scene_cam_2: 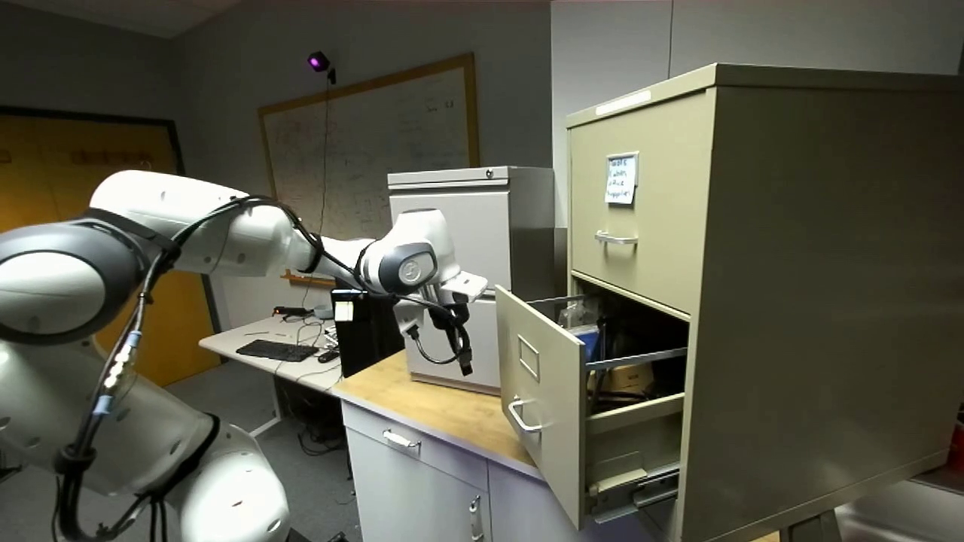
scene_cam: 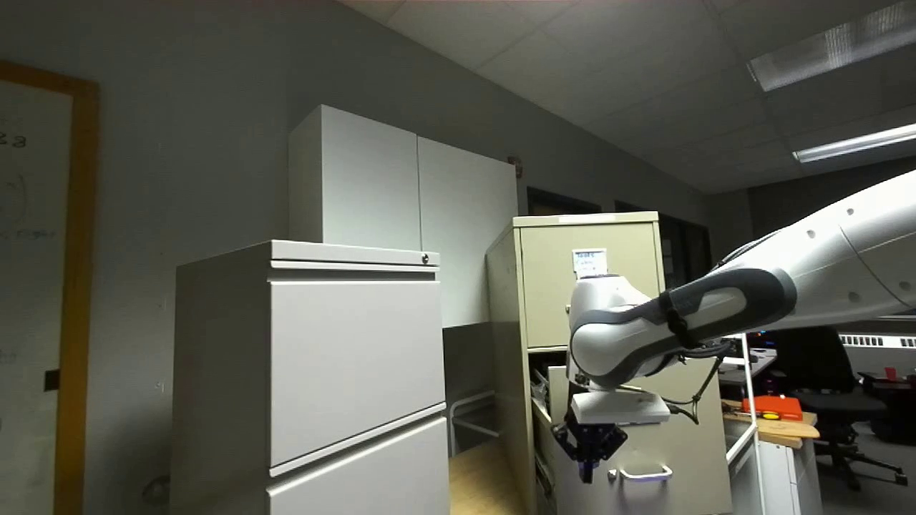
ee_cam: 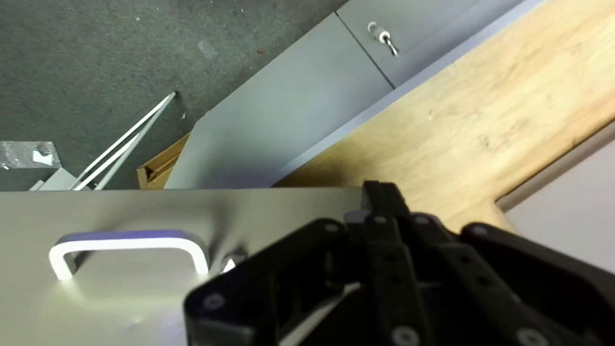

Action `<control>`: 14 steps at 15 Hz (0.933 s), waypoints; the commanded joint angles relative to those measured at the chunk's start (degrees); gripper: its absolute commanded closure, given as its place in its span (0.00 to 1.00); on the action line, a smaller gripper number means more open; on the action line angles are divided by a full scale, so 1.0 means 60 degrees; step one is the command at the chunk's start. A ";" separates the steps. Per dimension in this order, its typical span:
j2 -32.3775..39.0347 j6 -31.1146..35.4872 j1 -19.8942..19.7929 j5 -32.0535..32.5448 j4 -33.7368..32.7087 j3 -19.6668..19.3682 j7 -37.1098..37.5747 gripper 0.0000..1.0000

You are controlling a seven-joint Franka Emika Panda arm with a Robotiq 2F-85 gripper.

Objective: Close the bottom drawer of the right cabinet

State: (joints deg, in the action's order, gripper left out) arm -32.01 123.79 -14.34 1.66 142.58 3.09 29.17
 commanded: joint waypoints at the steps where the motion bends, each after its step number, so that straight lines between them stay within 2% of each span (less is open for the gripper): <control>1: 0.0103 0.1206 -0.0557 0.0394 -0.0018 0.0128 0.1324 1.00; 6: 0.0521 0.3653 -0.1584 0.1864 0.0146 0.0710 0.3616 1.00; 8: 0.0820 0.4394 -0.1999 0.2669 0.0195 0.1145 0.4773 1.00; 10: 0.1300 0.5311 -0.2707 0.3968 0.0136 0.1854 0.6238 1.00; 11: 0.1469 0.5674 -0.3216 0.4768 0.0094 0.2321 0.7071 1.00; 12: 0.1629 0.6084 -0.4146 0.5477 0.0007 0.3148 0.7836 1.00; 14: 0.1556 0.6334 -0.5543 0.7066 -0.0248 0.4298 0.9423 1.00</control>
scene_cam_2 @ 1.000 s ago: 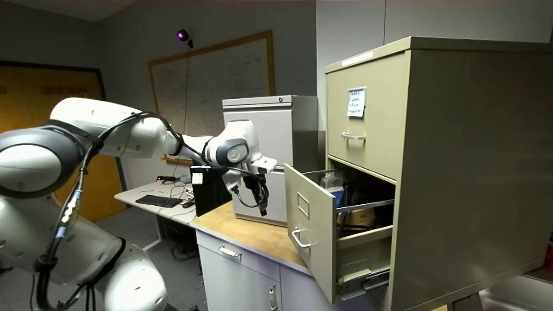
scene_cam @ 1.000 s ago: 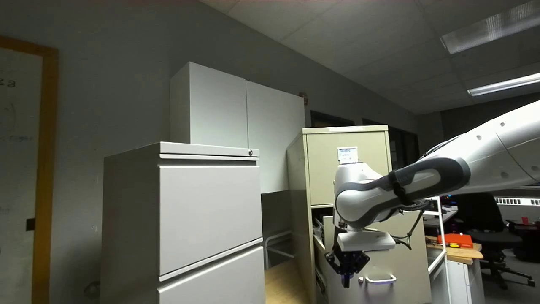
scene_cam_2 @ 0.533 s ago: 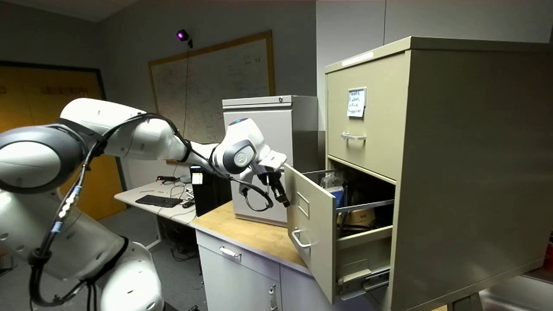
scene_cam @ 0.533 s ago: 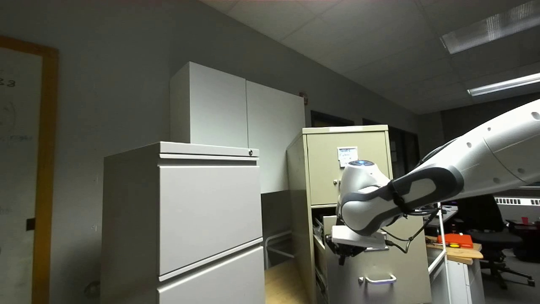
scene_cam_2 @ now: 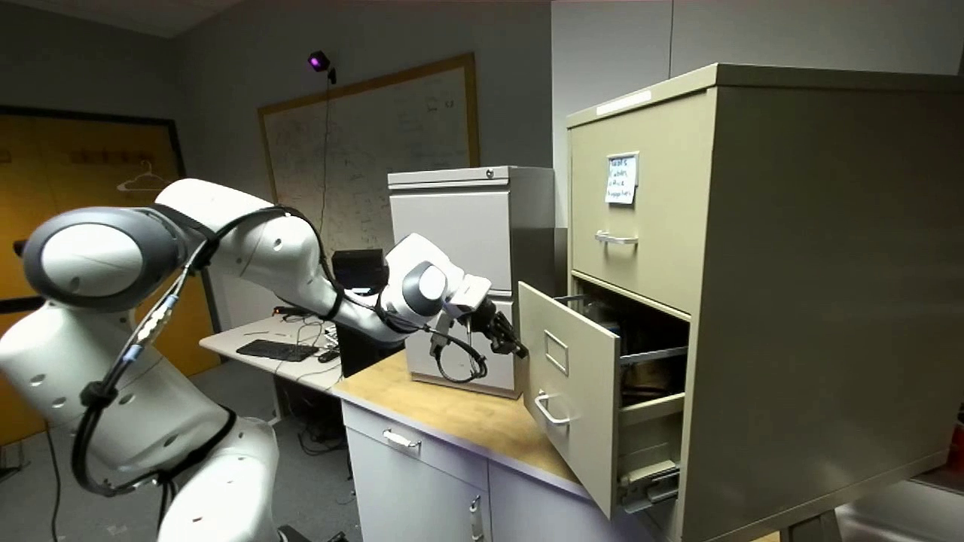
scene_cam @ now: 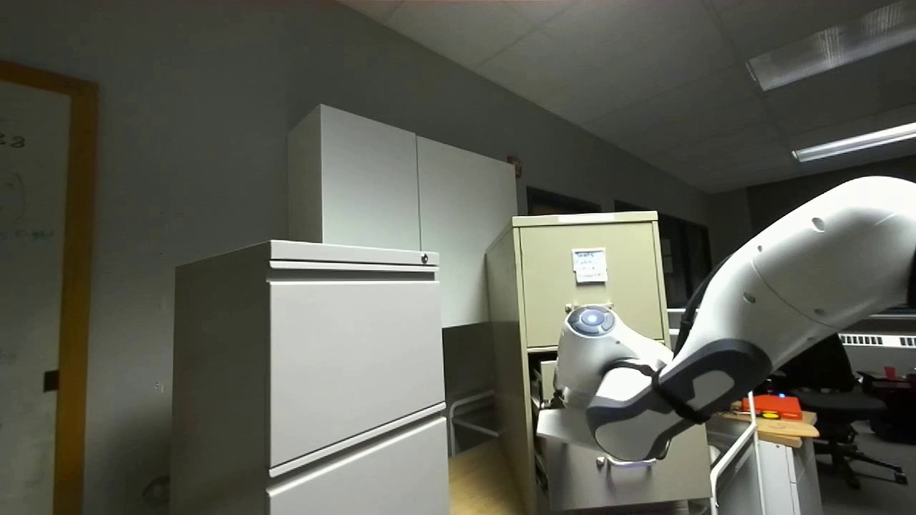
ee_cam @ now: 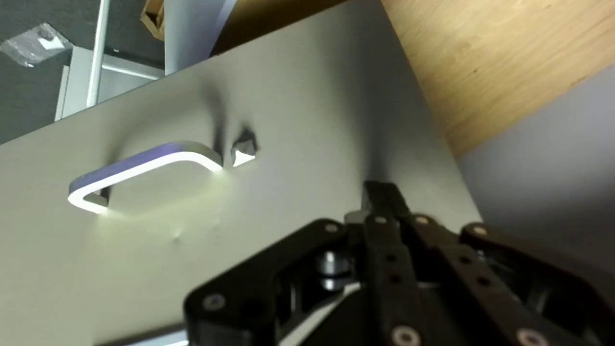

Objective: Close the bottom drawer of the right cabinet

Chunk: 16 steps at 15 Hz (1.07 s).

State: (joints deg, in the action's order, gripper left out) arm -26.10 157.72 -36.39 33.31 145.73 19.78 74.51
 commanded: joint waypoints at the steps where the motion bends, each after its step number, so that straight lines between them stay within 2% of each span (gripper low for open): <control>1: 0.0502 0.0713 -0.2605 0.2520 -0.0922 0.2173 0.2653 1.00; 6: 0.0515 -0.0363 -0.6076 0.5809 -0.1901 0.5810 0.6697 1.00; 8: 0.0590 -0.1328 -0.7328 0.7040 -0.2158 0.7398 0.8330 1.00; 10: 0.0882 -0.2773 -0.8384 0.8213 -0.2263 0.8926 0.9761 1.00; 13: 0.0930 -0.5055 -1.0295 0.8334 -0.2139 1.1380 1.0452 1.00; 14: 0.0785 -0.5677 -1.0983 0.8026 -0.2126 1.2169 1.0423 1.00; 16: -0.0130 -0.6088 -1.2505 0.6986 -0.2233 1.3513 1.0062 1.00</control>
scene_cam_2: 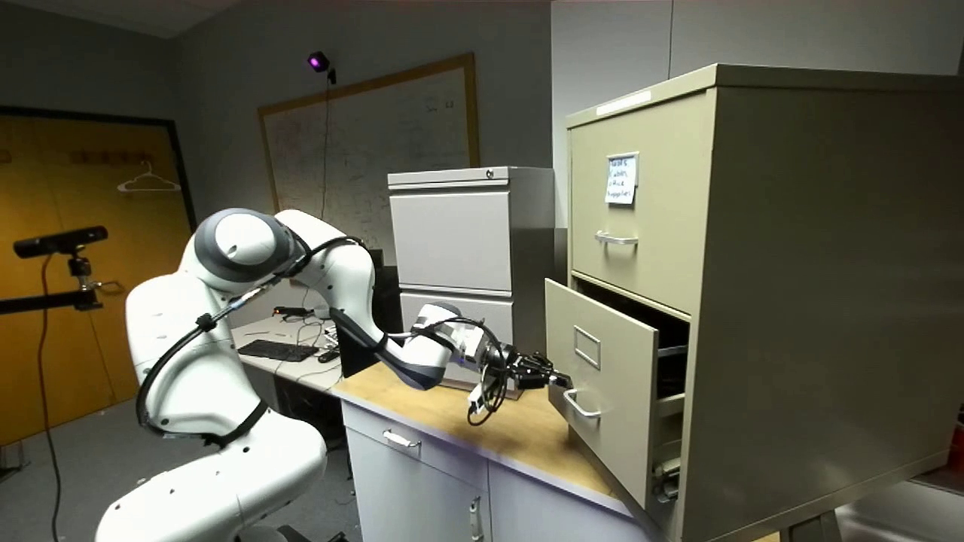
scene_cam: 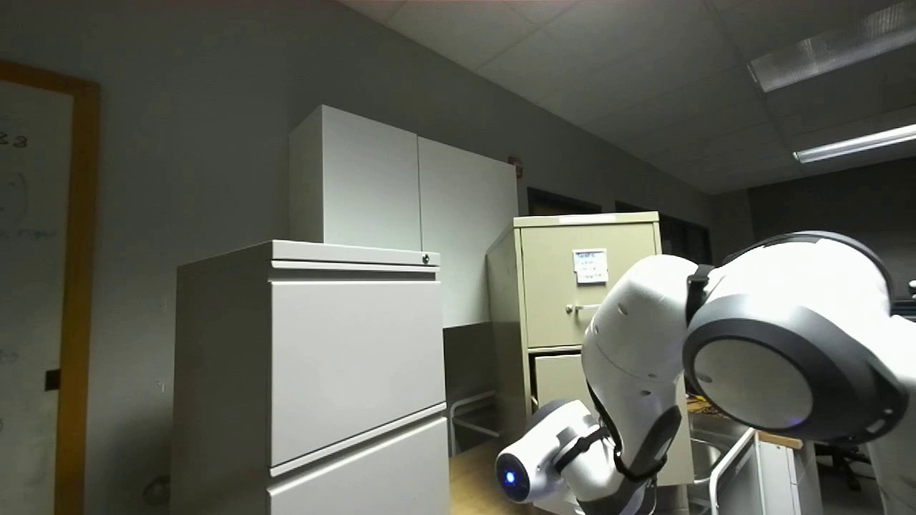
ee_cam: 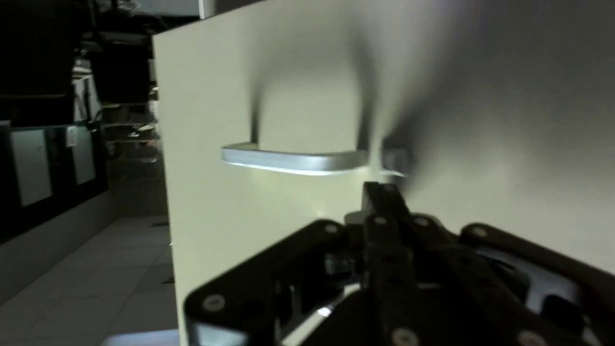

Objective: Close the bottom drawer of the right cabinet

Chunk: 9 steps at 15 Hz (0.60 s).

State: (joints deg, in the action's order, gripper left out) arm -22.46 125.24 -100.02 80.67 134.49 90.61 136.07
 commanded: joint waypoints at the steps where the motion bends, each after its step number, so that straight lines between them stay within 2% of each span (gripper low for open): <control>1: -0.1317 -0.0699 -0.2612 -0.1471 -0.0661 0.2323 -0.0388 1.00; 3: -0.2131 -0.0778 -0.3861 -0.2525 -0.1498 0.3396 -0.0842 1.00; 5: -0.2997 -0.0807 -0.4677 -0.3545 -0.2389 0.4013 -0.1404 1.00; 9: -0.3728 -0.0214 -0.5120 -0.4322 -0.3224 0.4238 -0.1414 1.00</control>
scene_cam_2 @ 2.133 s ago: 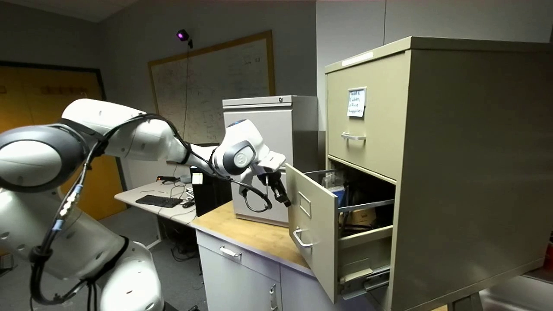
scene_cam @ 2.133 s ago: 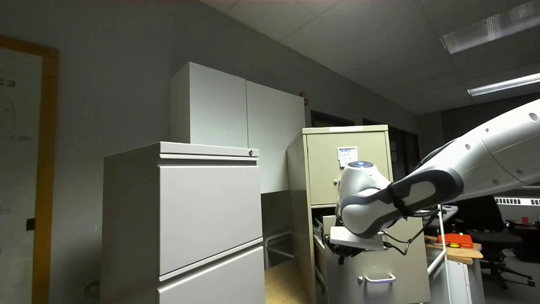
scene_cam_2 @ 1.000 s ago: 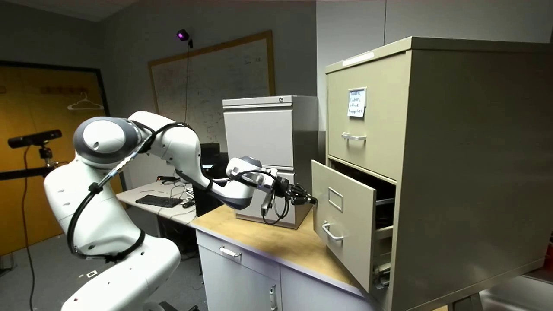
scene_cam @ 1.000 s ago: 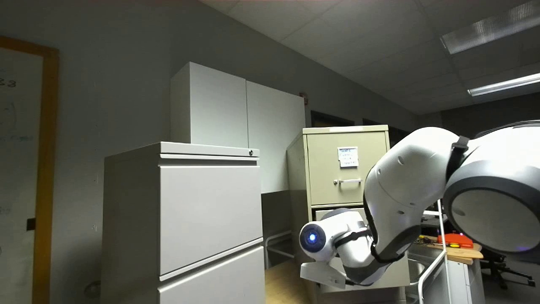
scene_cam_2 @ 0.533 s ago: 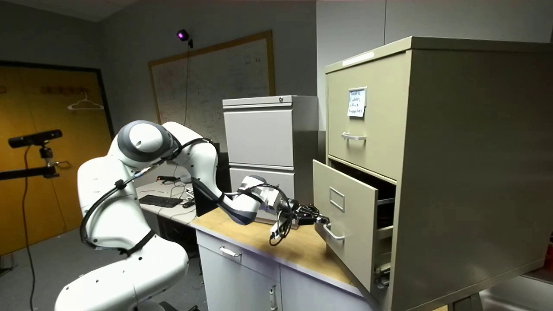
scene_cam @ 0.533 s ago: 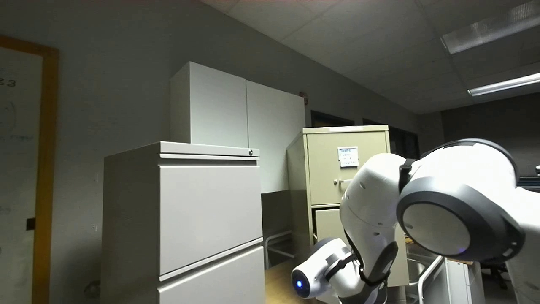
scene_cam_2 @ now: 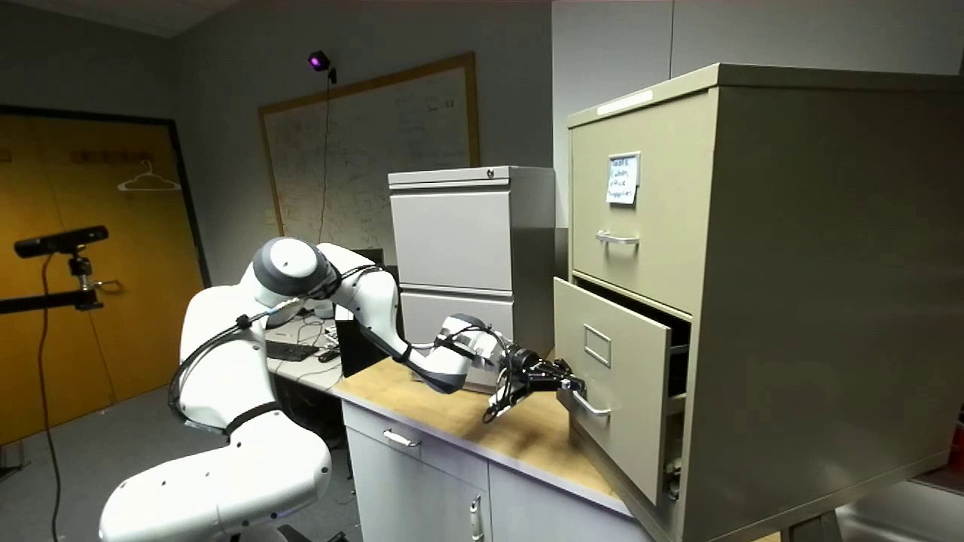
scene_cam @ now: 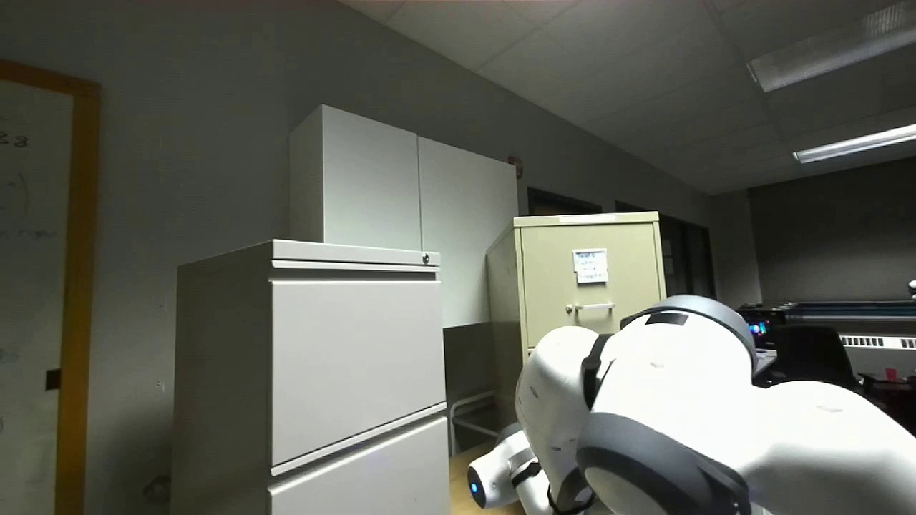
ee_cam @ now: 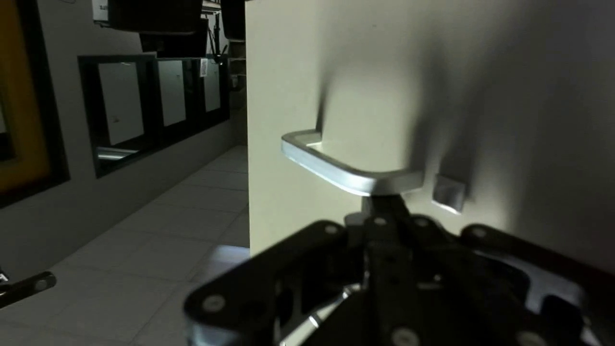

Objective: Close the bottom drawer of the right cabinet

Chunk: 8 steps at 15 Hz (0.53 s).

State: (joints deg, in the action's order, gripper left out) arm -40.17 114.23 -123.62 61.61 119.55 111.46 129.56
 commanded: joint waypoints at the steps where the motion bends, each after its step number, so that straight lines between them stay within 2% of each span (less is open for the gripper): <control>1: -0.0270 0.1074 -0.0472 -0.1190 -0.0970 0.0168 -0.0958 1.00; 6: -0.0662 0.1294 -0.0709 -0.2935 -0.1638 -0.0025 -0.2257 1.00; 8: -0.0804 0.1588 -0.0824 -0.3960 -0.1881 -0.0004 -0.2864 1.00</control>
State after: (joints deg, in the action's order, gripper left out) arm -42.43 117.12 -124.39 45.90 113.30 109.67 118.63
